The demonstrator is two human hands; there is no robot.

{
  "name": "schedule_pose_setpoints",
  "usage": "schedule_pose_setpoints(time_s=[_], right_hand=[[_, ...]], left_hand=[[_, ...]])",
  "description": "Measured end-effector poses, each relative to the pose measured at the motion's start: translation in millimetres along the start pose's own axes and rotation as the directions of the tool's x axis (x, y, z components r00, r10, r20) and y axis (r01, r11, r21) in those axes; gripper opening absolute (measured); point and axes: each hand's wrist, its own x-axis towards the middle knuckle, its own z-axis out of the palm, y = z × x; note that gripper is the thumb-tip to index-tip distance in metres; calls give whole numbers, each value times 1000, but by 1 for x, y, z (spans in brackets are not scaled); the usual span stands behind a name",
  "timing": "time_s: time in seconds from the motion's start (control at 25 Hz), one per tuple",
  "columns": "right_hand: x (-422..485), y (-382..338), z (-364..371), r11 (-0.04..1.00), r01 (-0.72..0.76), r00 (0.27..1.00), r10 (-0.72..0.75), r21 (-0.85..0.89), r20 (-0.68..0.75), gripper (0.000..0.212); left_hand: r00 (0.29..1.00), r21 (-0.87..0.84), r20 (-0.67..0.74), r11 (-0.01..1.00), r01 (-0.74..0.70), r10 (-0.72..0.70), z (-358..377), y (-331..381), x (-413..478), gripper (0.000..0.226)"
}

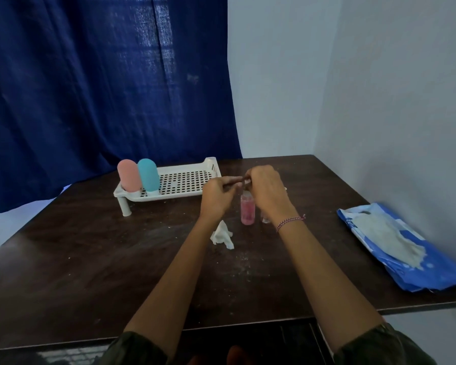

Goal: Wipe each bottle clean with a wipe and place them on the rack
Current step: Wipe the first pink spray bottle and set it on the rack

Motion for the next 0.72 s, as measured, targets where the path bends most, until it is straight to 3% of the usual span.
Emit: schedule_pose_setpoints(time_s=[0.08,0.24,0.32,0.48,0.72], right_hand=[[3,-3,0,999,-20,1000,20,47,17,25],[-6,-15,16,995,39,993,-28,96,-119,36],[-3,-26,20,980,72,985,-41,187,-166,30],[1,-45,26,859,54,993,5,508,-115,23],[-7,-51,40,709,48,998,-12,703,-57,22]], left_hand=[[999,25,48,1000,7,-8,-11,-7,3,23],[998,28,58,999,17,-19,-28,-20,4,25],[999,13,52,1000,9,-10,-31,-25,0,27],[998,-49,-36,997,54,-55,-44,-43,-4,30],[966,-237,-200,965,113,-163,-55,-71,-21,38]])
